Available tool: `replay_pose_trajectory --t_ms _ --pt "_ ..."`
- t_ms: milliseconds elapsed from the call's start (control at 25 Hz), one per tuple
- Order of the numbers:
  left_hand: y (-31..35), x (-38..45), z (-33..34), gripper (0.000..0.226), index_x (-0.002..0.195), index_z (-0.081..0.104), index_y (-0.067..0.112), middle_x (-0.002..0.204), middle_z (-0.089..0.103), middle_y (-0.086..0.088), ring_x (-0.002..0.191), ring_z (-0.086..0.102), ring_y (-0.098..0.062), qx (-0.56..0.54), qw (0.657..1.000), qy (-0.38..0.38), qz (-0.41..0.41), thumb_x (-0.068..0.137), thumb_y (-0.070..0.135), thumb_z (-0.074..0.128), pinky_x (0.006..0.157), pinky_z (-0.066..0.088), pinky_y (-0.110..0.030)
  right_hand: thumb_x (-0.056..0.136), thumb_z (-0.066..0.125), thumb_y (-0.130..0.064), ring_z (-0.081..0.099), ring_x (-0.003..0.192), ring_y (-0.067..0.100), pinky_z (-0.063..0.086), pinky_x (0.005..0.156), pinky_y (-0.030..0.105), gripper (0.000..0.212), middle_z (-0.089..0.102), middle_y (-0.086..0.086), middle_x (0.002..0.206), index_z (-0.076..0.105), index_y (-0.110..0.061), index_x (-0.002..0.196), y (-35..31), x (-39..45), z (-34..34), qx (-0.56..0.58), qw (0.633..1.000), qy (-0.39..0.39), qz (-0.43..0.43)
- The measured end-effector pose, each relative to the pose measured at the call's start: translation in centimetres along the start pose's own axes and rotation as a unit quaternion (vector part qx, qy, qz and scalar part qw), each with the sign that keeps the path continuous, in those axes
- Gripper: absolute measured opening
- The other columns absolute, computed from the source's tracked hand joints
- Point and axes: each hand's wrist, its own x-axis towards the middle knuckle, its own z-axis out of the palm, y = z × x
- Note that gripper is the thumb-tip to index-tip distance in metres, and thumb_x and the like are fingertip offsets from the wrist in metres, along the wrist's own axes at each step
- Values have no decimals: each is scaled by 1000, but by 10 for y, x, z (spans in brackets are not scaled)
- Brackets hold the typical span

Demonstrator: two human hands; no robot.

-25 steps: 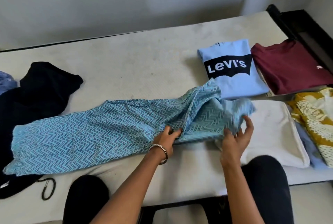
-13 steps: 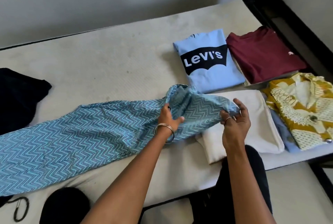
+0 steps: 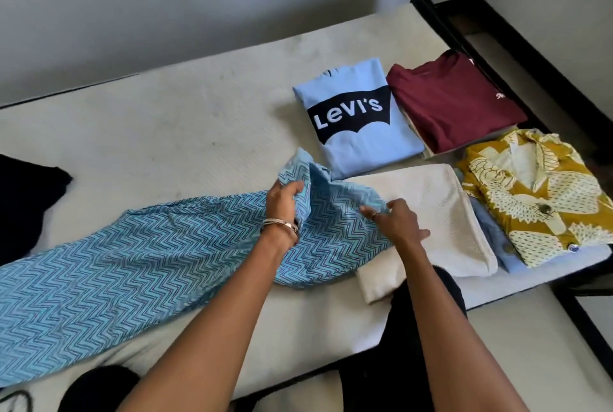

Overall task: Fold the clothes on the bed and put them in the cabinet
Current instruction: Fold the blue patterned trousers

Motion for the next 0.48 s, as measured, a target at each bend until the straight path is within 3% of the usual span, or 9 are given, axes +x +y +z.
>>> replay_pose_trajectory --t_ms 80,120,200,280,320,360,440,480 --pt "19 -3 3 17 75 60 12 58 62 0 55 57 -19 -43 999 -9 19 87 0 55 54 45 -25 84 75 -38 53 81 23 44 74 38 46 58 10 82 62 5 96 -5 7 -4 130 988 -71 -42" --pt "27 -4 4 19 76 60 12 58 63 2 56 57 -18 -54 998 -17 41 87 -1 53 55 45 -26 87 72 -22 57 76 25 48 70 41 36 64 16 83 63 12 96 -6 5 -7 236 963 -113 -63" --pt "38 -10 8 22 79 62 13 60 65 6 57 57 -14 -46 994 -31 95 88 -4 52 55 46 -25 93 60 -4 66 80 31 55 78 50 22 69 23 97 64 10 109 -8 -7 -17 435 878 -169 -102" --pt "41 -20 10 22 83 62 14 58 63 11 53 55 -8 -5 989 -58 136 90 -4 52 51 45 -20 97 51 1 70 90 27 58 82 47 26 71 14 106 63 -4 119 -6 -18 -27 546 806 -173 -149" --pt "36 -24 12 21 85 62 14 54 61 11 47 51 -4 34 986 -78 143 92 -3 51 46 42 -18 97 47 3 70 91 22 59 80 42 31 71 10 107 64 -11 119 0 -21 -27 555 802 -155 -158" --pt "31 -29 14 19 89 64 13 53 60 11 43 47 -2 86 980 -98 148 94 0 51 43 39 -17 97 46 5 71 88 18 60 76 36 33 72 7 105 64 -15 117 8 -20 -24 526 827 -128 -151" --pt "8 -28 13 27 120 65 15 60 60 7 47 45 -3 258 941 -129 178 96 9 53 49 39 -23 96 52 0 69 80 17 59 70 31 26 72 9 101 66 -18 109 29 -6 -10 388 914 -59 -100" --pt "-7 -24 12 40 135 51 27 62 58 2 49 44 -6 359 900 -150 197 97 15 53 52 40 -26 94 60 -11 69 81 20 59 74 35 15 72 12 101 69 -19 104 39 0 -5 321 944 -38 -60"
